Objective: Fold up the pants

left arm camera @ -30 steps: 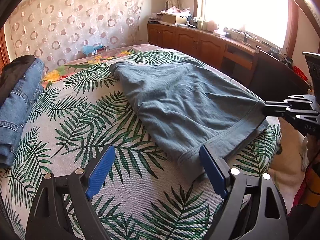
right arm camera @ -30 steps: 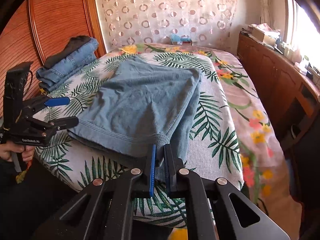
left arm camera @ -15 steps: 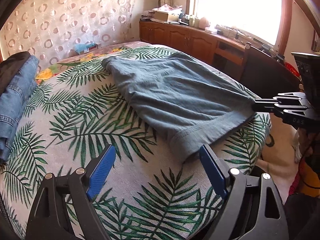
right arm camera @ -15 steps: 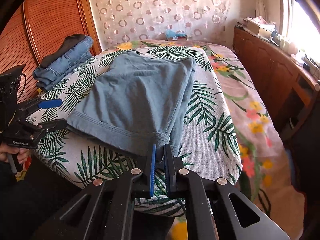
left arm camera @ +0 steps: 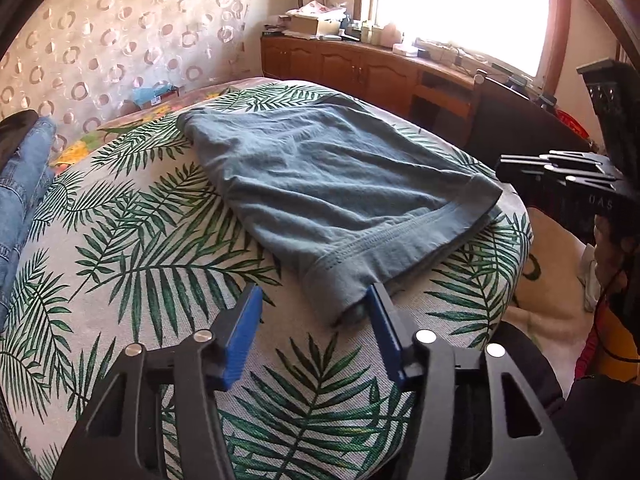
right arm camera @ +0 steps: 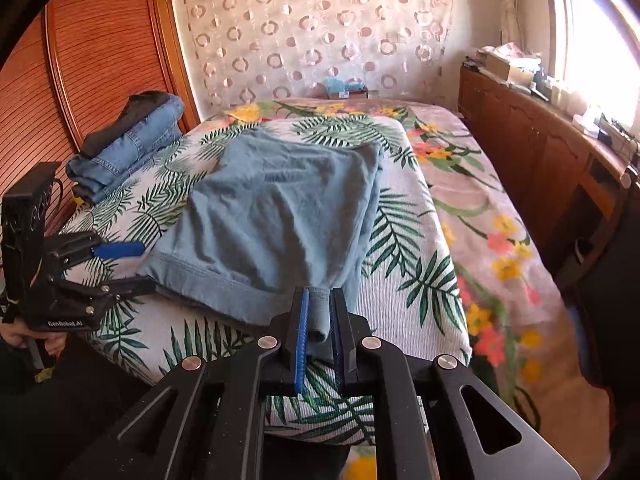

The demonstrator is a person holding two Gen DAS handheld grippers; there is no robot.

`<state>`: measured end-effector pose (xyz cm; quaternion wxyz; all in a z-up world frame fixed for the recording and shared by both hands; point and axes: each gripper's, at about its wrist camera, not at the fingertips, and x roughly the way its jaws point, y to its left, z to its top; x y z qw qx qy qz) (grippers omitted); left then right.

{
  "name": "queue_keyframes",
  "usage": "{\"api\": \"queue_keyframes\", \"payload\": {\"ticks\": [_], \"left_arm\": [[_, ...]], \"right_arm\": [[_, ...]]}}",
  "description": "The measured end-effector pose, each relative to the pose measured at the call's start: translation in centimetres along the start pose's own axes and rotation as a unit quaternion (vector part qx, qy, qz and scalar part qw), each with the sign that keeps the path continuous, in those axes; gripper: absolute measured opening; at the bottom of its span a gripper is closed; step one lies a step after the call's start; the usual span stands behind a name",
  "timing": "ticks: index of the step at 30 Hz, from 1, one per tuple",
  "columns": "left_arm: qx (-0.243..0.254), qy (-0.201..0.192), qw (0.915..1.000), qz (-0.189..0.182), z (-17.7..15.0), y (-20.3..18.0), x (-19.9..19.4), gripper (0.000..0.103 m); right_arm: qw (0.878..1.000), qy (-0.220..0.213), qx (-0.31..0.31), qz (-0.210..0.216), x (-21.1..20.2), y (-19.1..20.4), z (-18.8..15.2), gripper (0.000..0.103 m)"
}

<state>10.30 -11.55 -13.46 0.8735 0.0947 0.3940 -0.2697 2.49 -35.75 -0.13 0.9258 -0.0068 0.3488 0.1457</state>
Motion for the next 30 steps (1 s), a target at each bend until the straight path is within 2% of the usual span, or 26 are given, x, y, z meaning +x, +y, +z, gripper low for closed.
{"api": "queue_keyframes", "payload": {"ticks": [4,12,19,30], "left_arm": [[-0.002,-0.003,0.9999,-0.017,0.0,-0.2,-0.2,0.033],[-0.009,-0.007,0.9994,-0.032,0.1,0.0,-0.4,0.015],[0.006,-0.013,0.9993,-0.036,-0.3,-1.3,-2.1,0.011],[0.007,-0.003,0.9997,-0.023,-0.6,-1.3,-1.8,0.01]], "right_arm": [[1.0,0.011,0.006,0.007,1.2,0.1,-0.3,0.012],[1.0,0.027,0.011,0.007,3.0,-0.4,-0.3,0.014],[0.999,0.032,0.003,0.0,3.1,-0.2,-0.3,0.014],[0.999,0.035,0.007,0.002,2.7,-0.5,-0.6,0.014]]}}
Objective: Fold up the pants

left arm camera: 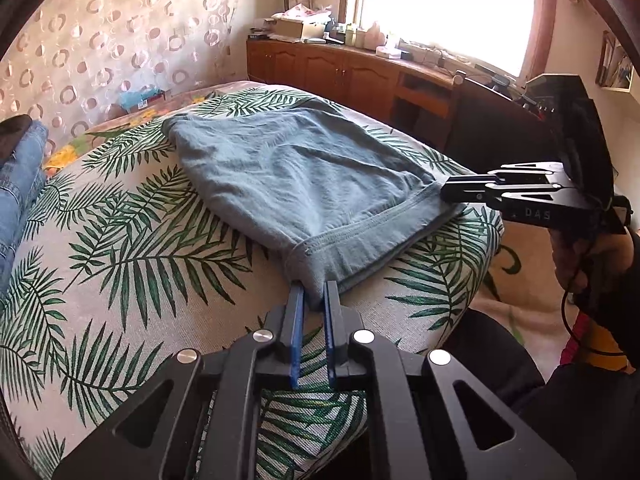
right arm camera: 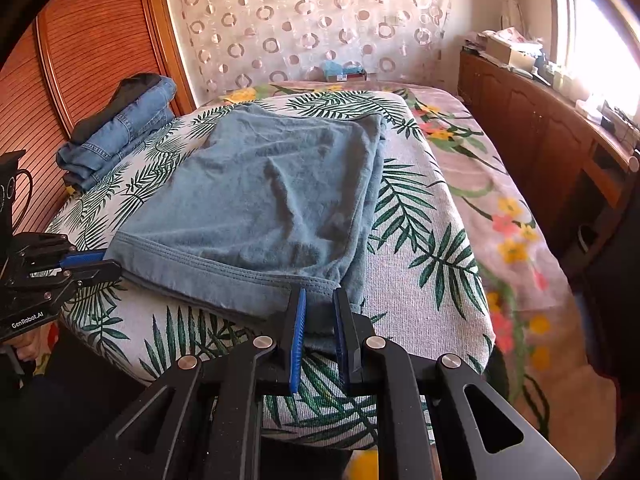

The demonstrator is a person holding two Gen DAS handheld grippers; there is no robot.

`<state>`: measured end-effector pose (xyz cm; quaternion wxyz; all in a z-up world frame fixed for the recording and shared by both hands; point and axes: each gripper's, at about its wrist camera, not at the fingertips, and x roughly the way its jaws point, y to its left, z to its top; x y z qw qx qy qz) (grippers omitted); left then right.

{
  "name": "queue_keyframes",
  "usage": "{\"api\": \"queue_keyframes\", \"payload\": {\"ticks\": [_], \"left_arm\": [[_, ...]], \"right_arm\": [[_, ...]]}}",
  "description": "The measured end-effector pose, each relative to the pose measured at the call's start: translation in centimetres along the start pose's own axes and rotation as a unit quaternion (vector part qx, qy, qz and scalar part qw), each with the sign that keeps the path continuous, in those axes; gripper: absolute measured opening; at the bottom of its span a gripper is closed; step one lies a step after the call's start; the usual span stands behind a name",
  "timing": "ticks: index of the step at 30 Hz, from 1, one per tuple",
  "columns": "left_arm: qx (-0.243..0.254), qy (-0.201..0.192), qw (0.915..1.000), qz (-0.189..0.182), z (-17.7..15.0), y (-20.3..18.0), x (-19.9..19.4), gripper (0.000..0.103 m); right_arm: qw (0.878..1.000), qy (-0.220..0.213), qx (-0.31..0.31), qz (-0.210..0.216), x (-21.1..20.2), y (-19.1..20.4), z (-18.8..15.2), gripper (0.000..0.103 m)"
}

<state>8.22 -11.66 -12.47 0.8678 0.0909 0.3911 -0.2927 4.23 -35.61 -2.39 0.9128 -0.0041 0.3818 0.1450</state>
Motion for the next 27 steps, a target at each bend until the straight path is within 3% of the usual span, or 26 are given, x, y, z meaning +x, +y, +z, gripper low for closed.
{"api": "queue_keyframes", "payload": {"ticks": [9,14,16,20,21,22,23,27], "left_arm": [[0.004,-0.005,0.9998,0.019,0.2,-0.3,-0.6,0.013],[-0.003,-0.013,0.9988,0.046,0.8,0.0,-1.2,0.029],[-0.008,-0.016,0.9984,0.055,1.0,0.4,-1.2,0.045],[-0.016,-0.014,0.9981,0.057,1.3,0.9,-0.7,0.053],[-0.019,-0.012,0.998,0.059,1.4,1.0,-0.5,0.065],[-0.026,-0.012,0.9976,0.063,1.4,1.2,-0.3,0.082],[-0.032,-0.013,0.9974,0.063,1.4,1.3,-0.2,0.086],[-0.038,-0.009,0.9973,0.062,1.4,1.4,0.4,0.087]], "right_arm": [[1.0,-0.012,-0.001,0.005,-0.8,0.5,0.0,0.014],[1.0,-0.015,-0.007,0.007,-1.0,0.8,-0.2,0.014],[1.0,-0.014,-0.006,0.008,-0.9,0.8,-0.3,0.014],[1.0,-0.013,-0.004,0.007,-0.7,0.6,-0.3,0.014],[1.0,-0.013,-0.003,0.006,-0.7,0.6,-0.3,0.014],[1.0,-0.014,-0.002,0.006,-0.7,0.6,-0.3,0.014],[1.0,-0.014,-0.001,0.006,-0.7,0.5,-0.3,0.014],[1.0,-0.014,0.001,0.003,-0.8,0.4,-0.4,0.014]]}}
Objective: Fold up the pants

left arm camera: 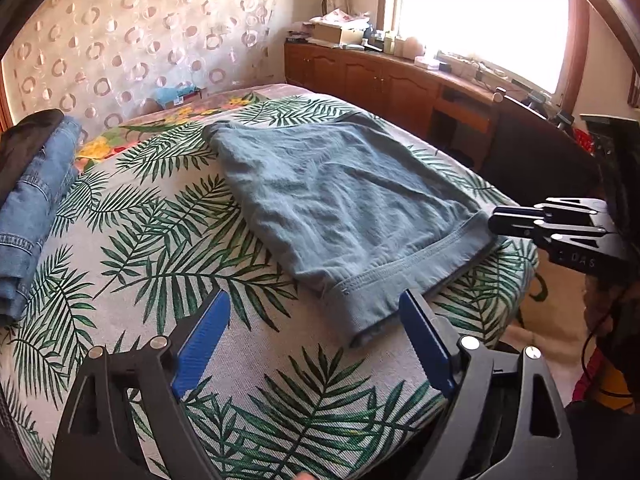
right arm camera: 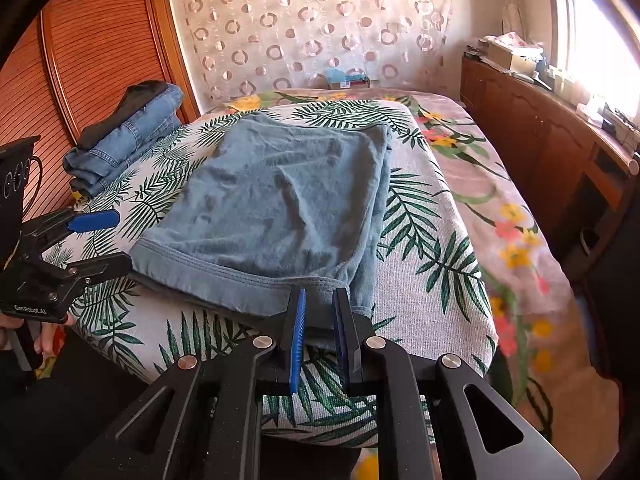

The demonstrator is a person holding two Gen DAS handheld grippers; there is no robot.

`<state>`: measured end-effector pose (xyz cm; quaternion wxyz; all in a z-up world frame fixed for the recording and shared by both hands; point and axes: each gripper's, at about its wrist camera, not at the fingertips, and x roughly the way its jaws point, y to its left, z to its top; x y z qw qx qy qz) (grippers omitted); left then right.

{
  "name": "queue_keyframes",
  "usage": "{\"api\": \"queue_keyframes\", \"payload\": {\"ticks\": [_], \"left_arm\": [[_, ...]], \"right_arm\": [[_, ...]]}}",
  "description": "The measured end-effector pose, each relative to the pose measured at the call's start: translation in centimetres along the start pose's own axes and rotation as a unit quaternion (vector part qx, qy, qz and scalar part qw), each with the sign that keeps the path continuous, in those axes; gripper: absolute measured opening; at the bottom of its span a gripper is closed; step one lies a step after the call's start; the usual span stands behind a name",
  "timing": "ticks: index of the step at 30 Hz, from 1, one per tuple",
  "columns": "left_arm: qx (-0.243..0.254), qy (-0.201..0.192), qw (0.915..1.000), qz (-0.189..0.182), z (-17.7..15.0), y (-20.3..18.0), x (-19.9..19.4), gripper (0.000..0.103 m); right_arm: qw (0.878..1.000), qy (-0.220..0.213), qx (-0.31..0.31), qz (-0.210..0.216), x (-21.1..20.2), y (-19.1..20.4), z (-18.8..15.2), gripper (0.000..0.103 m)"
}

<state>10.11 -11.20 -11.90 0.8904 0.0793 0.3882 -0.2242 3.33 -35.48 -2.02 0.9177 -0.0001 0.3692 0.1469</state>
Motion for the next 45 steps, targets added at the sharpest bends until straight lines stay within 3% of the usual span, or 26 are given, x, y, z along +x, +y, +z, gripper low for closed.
{"api": "queue_keyframes", "payload": {"ticks": [3,6,19,23,24,25,32,38,45], "left_arm": [[-0.005,0.001,1.0,-0.005,0.0,0.2,0.3,0.087],[-0.008,0.004,0.9999,-0.007,0.1,0.3,0.6,0.087],[-0.005,0.023,0.9997,-0.003,-0.4,0.2,1.8,0.087],[-0.006,0.03,0.9995,-0.006,-0.6,0.2,2.2,0.087],[-0.008,0.031,0.9994,-0.008,-0.7,0.2,2.3,0.087],[-0.009,0.033,0.9994,-0.01,-0.8,0.2,2.3,0.087],[-0.011,0.035,0.9992,-0.014,-0.9,0.0,2.4,0.087],[-0.019,-0.001,0.9995,-0.025,0.0,0.2,0.6,0.087],[-0.044,0.005,0.9982,-0.04,0.2,1.1,1.3,0.059]], "right_arm": [[1.0,-0.002,0.004,0.0,-0.1,-0.1,0.0,0.015],[1.0,0.002,0.01,-0.008,0.2,-0.3,-0.1,0.031],[1.0,-0.009,0.009,-0.002,-0.2,-0.2,-0.3,0.032],[1.0,0.004,-0.01,-0.01,0.4,0.3,-0.5,0.02],[1.0,0.005,-0.012,-0.012,0.5,0.2,-0.5,0.009],[1.0,0.002,-0.013,-0.012,0.3,0.2,-0.5,0.006],[1.0,0.001,-0.004,-0.013,-0.8,-0.2,-0.9,0.004],[1.0,-0.001,0.019,-0.018,-0.4,-0.6,-0.8,0.005],[0.999,0.005,0.021,-0.026,0.3,-0.8,-0.8,0.023]]}}
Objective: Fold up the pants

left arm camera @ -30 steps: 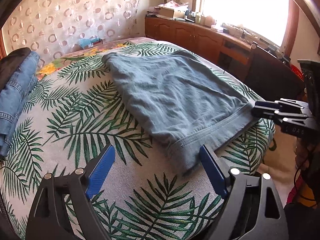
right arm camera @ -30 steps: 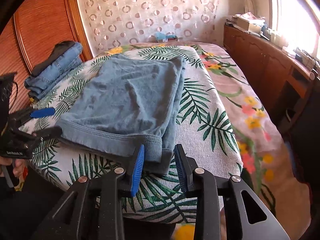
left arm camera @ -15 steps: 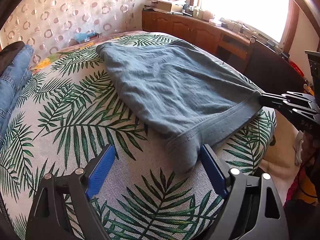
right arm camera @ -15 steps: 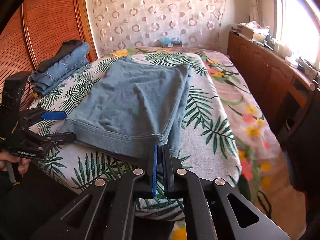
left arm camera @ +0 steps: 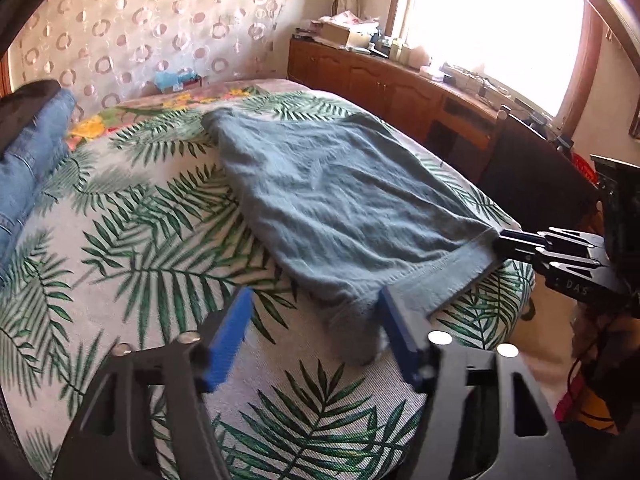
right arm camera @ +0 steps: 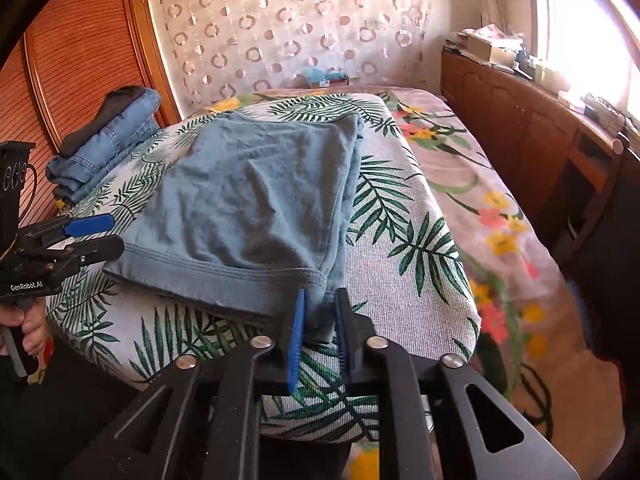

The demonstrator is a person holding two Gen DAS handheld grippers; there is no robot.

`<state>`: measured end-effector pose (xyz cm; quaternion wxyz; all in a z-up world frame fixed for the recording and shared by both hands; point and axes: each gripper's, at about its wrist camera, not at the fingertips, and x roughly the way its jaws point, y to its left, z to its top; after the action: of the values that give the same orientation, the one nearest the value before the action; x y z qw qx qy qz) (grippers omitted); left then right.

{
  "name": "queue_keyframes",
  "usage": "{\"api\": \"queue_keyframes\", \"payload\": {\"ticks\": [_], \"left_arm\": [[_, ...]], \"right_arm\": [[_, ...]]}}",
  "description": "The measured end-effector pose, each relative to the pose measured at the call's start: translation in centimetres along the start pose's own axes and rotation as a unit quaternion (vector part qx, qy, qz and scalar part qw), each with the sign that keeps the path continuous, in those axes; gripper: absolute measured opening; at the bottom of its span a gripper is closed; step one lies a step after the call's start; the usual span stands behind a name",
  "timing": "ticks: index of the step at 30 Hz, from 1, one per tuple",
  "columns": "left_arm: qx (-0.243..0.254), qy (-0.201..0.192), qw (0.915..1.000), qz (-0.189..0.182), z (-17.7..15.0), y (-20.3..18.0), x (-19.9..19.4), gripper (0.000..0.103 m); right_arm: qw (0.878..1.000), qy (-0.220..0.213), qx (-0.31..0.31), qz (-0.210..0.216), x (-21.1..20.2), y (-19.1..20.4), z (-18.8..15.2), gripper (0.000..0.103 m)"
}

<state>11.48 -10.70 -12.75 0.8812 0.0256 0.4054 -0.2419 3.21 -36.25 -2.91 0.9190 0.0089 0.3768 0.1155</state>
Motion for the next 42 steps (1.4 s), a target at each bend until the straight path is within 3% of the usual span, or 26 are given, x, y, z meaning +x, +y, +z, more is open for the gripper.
{"api": "queue_keyframes", "payload": {"ticks": [4,17,21,28,42], "left_arm": [[0.007,0.01,0.9999,-0.002,-0.4,-0.4,0.3,0.051],[0.029,0.028,0.9991,-0.012,-1.5,-1.6,0.4,0.049],[0.036,0.03,0.9986,-0.026,-1.7,-2.2,0.1,0.033],[0.046,0.026,0.9982,-0.027,-1.4,-2.4,-0.6,0.019],[0.051,-0.021,0.9983,-0.017,0.2,-3.1,-4.4,0.016]], "right_arm": [[1.0,0.001,0.007,0.008,0.2,-0.4,-0.1,0.027],[1.0,0.006,-0.011,0.022,0.2,-0.2,-0.4,0.024],[0.999,0.007,-0.019,0.027,-0.1,0.0,-0.5,0.012],[0.999,0.01,-0.021,0.032,-0.2,0.2,-0.2,0.009],[0.998,-0.03,-0.02,0.059,-3.5,1.0,0.7,0.008]]}}
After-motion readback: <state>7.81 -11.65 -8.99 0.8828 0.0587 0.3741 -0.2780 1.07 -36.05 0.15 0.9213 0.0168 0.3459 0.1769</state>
